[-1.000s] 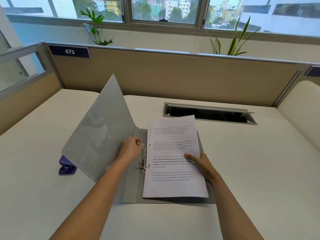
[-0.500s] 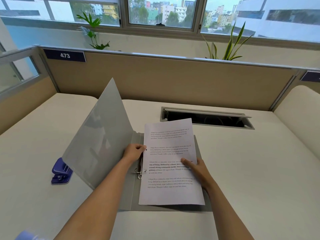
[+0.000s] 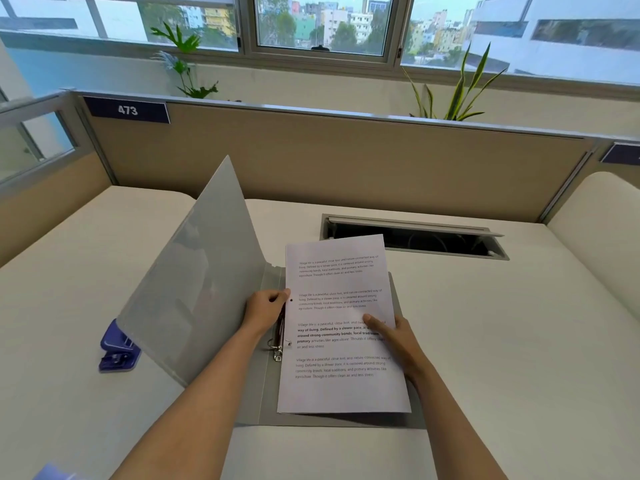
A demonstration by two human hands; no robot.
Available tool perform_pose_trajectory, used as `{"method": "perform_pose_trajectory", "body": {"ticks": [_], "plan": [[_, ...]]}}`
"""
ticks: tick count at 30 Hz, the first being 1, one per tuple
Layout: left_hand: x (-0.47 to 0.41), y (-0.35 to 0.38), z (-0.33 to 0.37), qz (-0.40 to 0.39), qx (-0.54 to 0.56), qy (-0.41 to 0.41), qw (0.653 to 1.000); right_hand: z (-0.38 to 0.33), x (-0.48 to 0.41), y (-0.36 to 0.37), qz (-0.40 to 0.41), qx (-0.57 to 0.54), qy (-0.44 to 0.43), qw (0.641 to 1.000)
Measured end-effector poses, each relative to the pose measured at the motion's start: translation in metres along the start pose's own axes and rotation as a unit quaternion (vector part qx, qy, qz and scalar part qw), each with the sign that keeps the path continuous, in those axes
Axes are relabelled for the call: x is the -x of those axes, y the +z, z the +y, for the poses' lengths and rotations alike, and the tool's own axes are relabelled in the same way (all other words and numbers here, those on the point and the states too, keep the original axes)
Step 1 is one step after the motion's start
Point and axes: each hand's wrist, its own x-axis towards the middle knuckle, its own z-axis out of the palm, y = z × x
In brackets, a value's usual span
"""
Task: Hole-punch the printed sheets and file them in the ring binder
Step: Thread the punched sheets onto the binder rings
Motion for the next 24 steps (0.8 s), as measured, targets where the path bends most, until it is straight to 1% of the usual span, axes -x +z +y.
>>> {"method": "perform_pose_trajectory", "body": {"ticks": [3,7,12,19,24], "plan": [[-0.001,-0.001,-0.003,0.006,-0.013,-0.004,1.0,-0.009,-0.001,0.002,0.004,0.019,-0.01,1.0],[-0.001,0.001,-0.003,0.012,-0.002,-0.014,1.0,-0.022,-0.004,0.003,0.008,0.08,-0.023,0.996],[0.001,0.006,0.002,0.037,-0.02,-0.018,0.999,-0.038,-0.007,0.007,0.026,0.136,-0.022,0.99],[-0.002,0.01,0.004,0.047,-0.016,-0.012,0.999,-0.024,-0.006,0.0,0.042,0.146,0.009,0.988],[-0.004,0.009,-0.003,0.04,0.038,-0.039,0.998,-0.007,0.0,-0.002,0.048,0.155,0.022,0.987]]}}
